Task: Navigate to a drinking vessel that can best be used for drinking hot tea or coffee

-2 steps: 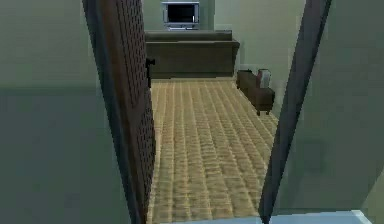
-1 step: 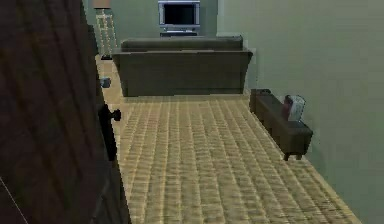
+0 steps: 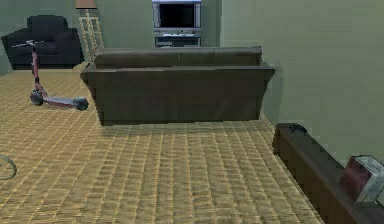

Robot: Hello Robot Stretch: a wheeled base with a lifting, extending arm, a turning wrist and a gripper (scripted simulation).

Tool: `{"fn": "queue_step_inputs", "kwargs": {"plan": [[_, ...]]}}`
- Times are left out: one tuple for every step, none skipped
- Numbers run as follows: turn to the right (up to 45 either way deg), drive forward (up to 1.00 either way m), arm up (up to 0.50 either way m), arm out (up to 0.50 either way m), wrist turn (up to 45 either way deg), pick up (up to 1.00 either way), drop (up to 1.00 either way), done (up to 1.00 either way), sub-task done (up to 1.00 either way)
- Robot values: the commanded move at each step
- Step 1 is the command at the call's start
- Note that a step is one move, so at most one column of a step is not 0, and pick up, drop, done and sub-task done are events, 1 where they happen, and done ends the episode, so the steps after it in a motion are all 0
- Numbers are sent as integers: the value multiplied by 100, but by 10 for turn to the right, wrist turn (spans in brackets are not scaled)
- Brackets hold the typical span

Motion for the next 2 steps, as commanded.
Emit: {"fn": "queue_step_inputs", "kwargs": {"plan": [[90,0,0,0,0,0,0,0,0],[0,5,0,0,0,0,0,0,0]]}}
